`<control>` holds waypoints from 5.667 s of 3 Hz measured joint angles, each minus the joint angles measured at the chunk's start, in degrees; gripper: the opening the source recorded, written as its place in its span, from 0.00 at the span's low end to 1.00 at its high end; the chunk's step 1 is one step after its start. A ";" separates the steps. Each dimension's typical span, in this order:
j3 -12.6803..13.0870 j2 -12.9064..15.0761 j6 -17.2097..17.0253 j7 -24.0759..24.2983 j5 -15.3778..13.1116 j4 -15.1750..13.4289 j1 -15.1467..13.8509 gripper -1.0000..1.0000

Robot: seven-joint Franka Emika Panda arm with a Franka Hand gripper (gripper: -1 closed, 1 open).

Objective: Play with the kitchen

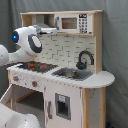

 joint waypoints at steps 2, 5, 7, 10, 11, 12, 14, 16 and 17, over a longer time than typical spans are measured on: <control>4.76 6.11 -0.16 -3.02 -0.03 6.39 -6.56 1.00; 12.97 11.48 -3.73 -2.86 0.08 15.08 -15.24 1.00; 15.06 11.84 -3.87 -2.84 0.08 17.07 -17.19 0.00; 3.90 12.03 -1.10 -5.06 0.06 7.96 -2.99 0.00; 1.48 13.20 1.55 -6.79 0.06 5.76 0.71 0.00; -1.43 13.38 3.19 -7.82 0.06 3.35 4.61 0.00; -7.89 13.40 5.11 -9.99 0.05 -1.08 12.96 0.00; -9.46 13.33 5.72 -10.63 0.03 -1.95 15.16 1.00; -9.93 12.07 5.78 -10.62 0.03 -1.93 18.01 1.00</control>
